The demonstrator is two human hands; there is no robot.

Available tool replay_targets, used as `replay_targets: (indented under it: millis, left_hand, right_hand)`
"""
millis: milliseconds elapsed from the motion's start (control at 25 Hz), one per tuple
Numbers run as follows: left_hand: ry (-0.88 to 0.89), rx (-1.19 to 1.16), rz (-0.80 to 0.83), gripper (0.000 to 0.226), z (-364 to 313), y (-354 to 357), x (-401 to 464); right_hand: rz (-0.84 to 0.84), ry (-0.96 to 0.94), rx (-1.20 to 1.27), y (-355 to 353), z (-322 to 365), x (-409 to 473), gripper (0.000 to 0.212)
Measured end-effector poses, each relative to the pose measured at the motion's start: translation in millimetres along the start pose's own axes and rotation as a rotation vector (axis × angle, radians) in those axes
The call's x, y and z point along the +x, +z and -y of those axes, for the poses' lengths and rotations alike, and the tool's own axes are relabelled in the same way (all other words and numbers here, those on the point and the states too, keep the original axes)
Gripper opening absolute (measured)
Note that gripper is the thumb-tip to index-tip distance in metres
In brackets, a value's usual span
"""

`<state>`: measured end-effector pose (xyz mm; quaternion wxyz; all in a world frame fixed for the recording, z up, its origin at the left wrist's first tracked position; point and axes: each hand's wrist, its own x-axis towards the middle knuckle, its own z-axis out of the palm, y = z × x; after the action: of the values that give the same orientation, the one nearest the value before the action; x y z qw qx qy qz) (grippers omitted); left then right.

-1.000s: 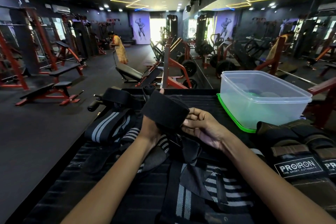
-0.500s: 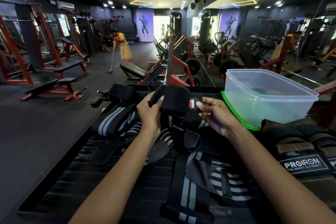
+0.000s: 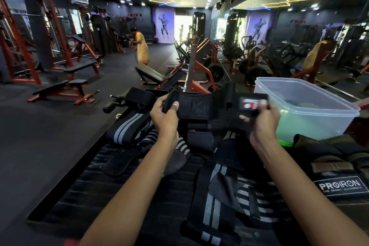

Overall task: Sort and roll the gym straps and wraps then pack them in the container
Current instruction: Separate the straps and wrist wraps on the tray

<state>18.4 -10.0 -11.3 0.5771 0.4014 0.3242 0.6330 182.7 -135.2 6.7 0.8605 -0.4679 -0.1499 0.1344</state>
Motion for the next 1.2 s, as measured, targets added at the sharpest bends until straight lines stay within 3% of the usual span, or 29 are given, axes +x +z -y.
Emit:
replay_targets:
  millis: [80, 160, 360, 400, 480, 520, 600, 640, 720, 880, 1000, 1120, 1200]
  left_hand:
    - [-0.041, -0.021, -0.074, 0.033, -1, -13, 16]
    - [-0.073, -0.084, -0.052, 0.03, -2, -16, 21]
    - [-0.262, -0.118, 0.097, 0.01, -1, -6, 7]
    - [-0.342, -0.076, 0.172, 0.005, -4, -10, 10]
    - [-0.427, 0.184, 0.374, 0.017, -9, -19, 17]
    - [-0.435, 0.301, 0.452, 0.024, -10, -22, 17]
    - [-0.406, 0.37, 0.489, 0.028, -9, -21, 13]
    - [-0.383, 0.357, 0.477, 0.025, -10, -19, 11]
    - [-0.338, 0.299, 0.46, 0.017, -12, -16, 6]
    - [-0.22, 0.288, 0.531, 0.01, -13, -12, 0]
    - [-0.081, 0.353, 0.558, 0.014, -17, -10, -2]
    - [0.004, 0.326, 0.519, 0.013, -16, -9, -3]
    - [0.006, 0.278, 0.493, 0.01, -14, -7, -6]
  right_hand:
    - [-0.076, -0.04, 0.077, -12, 11, 10, 0.024]
    - [-0.033, -0.064, 0.062, -14, 14, 14, 0.023]
    - [-0.105, -0.206, -0.445, -14, -11, 21, 0.016]
    - [-0.116, -0.184, -0.472, -19, -12, 27, 0.012]
    - [-0.068, -0.092, -0.53, -27, -11, 32, 0.008]
    - [-0.026, -0.066, -0.647, -30, -12, 32, 0.015]
    - [0.019, -0.176, -0.926, -30, -11, 27, 0.03]
    - [0.047, -0.276, -0.917, -26, -6, 21, 0.031]
    - [0.25, -0.354, -0.68, -15, 2, 4, 0.028]
    - [0.8, -0.176, -0.514, 4, 12, -30, 0.054]
    - [0.862, -0.073, -0.542, 8, 24, -33, 0.058]
    - [0.901, 0.034, -0.648, 3, 25, -20, 0.013]
    - [1.021, 0.075, -0.773, 0, 25, -17, 0.011]
